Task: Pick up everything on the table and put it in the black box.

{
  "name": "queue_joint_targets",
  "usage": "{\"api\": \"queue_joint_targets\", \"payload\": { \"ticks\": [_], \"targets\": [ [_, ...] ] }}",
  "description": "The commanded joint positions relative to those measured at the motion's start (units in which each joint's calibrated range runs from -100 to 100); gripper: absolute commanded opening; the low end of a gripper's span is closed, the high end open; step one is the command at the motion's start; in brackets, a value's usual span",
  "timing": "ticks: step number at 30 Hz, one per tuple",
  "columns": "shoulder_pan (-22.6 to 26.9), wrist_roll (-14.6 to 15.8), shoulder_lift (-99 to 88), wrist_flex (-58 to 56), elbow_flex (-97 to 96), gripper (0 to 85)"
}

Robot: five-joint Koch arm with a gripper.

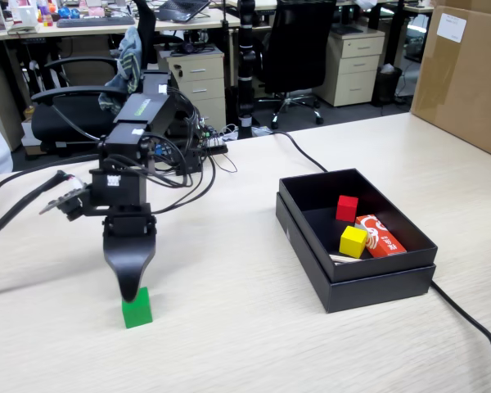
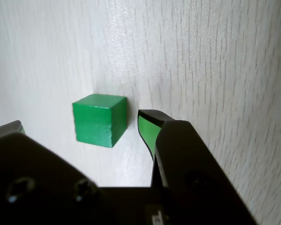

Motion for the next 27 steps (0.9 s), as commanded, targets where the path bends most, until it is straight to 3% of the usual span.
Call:
{"api": "queue_joint_targets", "payload": {
  "ticks": [1,9,18,27],
  "targets": [
    [-0.39,-0.59,0.68,-0.05,5.21,47.6],
    [-0.24,-1.17,4.58,-0.05,5.85,46.7],
    [0.00,-1.27,5.84,-4.11,6.75,37.5],
    [-0.29,-0.93,6.42,-6.18,7.02,16.4]
  ]
}}
